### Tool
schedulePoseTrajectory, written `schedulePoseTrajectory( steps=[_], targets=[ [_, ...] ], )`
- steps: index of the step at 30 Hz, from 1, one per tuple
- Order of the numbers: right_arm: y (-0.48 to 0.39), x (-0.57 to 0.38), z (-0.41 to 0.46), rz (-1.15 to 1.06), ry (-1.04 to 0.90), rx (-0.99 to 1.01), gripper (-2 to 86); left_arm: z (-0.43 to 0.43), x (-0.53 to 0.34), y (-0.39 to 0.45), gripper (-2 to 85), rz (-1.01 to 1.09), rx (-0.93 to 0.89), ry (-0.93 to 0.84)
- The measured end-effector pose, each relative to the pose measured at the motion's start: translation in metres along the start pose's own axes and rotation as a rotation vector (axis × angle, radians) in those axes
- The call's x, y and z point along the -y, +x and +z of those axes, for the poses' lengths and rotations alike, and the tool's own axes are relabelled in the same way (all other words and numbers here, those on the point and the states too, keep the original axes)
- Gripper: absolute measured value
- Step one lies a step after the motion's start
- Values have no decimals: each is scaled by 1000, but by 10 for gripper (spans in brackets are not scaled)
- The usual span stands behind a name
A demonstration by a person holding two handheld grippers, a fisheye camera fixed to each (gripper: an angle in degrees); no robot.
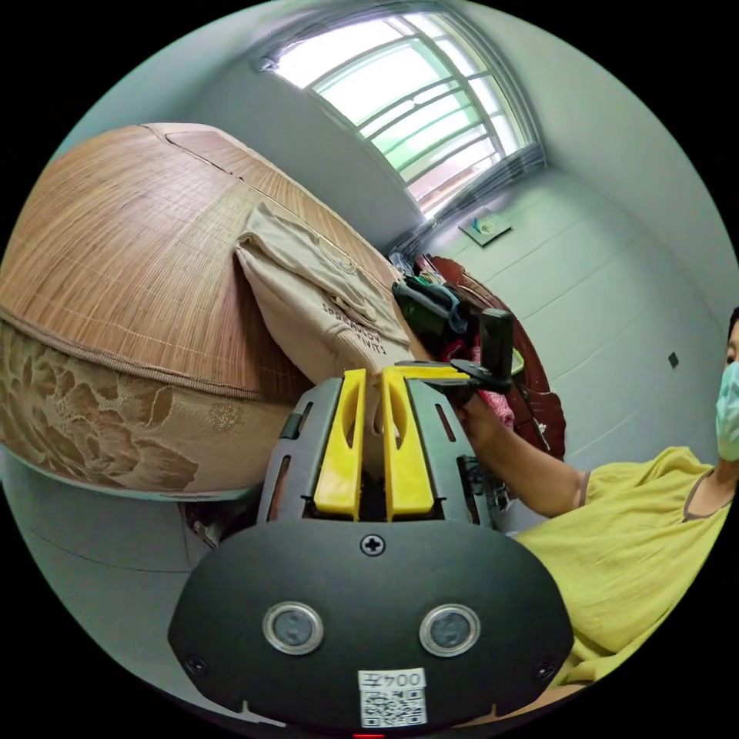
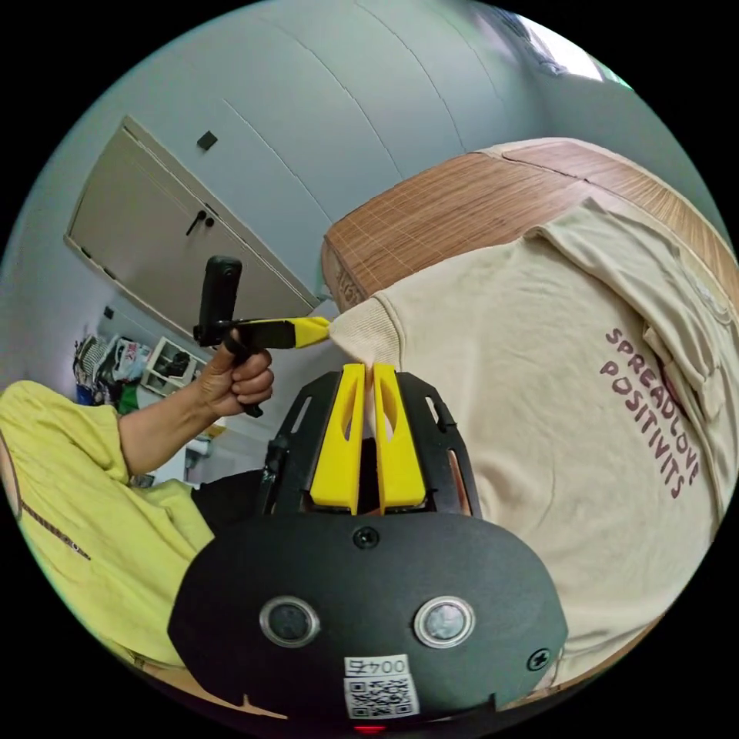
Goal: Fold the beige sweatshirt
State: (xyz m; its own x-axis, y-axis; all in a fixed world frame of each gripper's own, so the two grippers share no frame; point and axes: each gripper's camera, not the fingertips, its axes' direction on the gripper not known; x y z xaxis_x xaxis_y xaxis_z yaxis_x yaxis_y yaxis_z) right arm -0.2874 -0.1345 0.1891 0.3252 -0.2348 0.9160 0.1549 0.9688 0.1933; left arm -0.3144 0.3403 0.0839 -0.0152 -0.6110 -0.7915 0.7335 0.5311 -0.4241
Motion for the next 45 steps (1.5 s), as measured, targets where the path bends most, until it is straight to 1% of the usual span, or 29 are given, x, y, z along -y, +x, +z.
schedulePoseTrajectory(
  steps=[6,8,11,15,20,23,28,31,33,35,36,37,38,39,41,45],
  targets=[
    [33,5,-5,75,34,167,22,10,-3,23,74,52,47,-15],
    [39,8,-3,64,6,195,21,15,-1,35,87,74,78,-15],
    [41,10,-1,52,-20,174,22,17,3,41,91,74,141,-9],
    [42,13,-1,56,-3,177,23,20,8,41,83,74,155,-23],
    [23,21,15,7,-67,113,23,18,12,43,74,75,160,-13],
    [13,24,20,-1,-63,89,23,21,14,39,72,66,199,-37],
    [-3,25,31,8,-61,60,22,24,16,28,56,13,183,-17],
    [-19,12,25,17,-23,9,19,21,14,28,35,-14,252,17],
    [-28,-10,8,36,26,-48,14,17,12,24,30,-30,285,24],
    [-40,-57,-21,72,74,-230,20,12,8,13,26,-48,295,2],
    [-42,-71,-28,82,77,-284,24,11,7,9,26,-56,294,-5],
    [-44,-101,-41,115,83,-399,35,9,4,1,25,-73,289,-17],
    [-43,-132,-54,163,81,-509,42,6,1,-7,24,-91,284,-23],
    [-42,-147,-59,186,77,-561,43,5,-1,-11,24,-102,281,-27],
    [-39,-199,-76,286,49,-740,51,2,-5,-26,24,-145,267,-36],
    [-41,-247,-84,352,11,-842,66,1,-9,-41,23,-201,246,-33]
  ],
)
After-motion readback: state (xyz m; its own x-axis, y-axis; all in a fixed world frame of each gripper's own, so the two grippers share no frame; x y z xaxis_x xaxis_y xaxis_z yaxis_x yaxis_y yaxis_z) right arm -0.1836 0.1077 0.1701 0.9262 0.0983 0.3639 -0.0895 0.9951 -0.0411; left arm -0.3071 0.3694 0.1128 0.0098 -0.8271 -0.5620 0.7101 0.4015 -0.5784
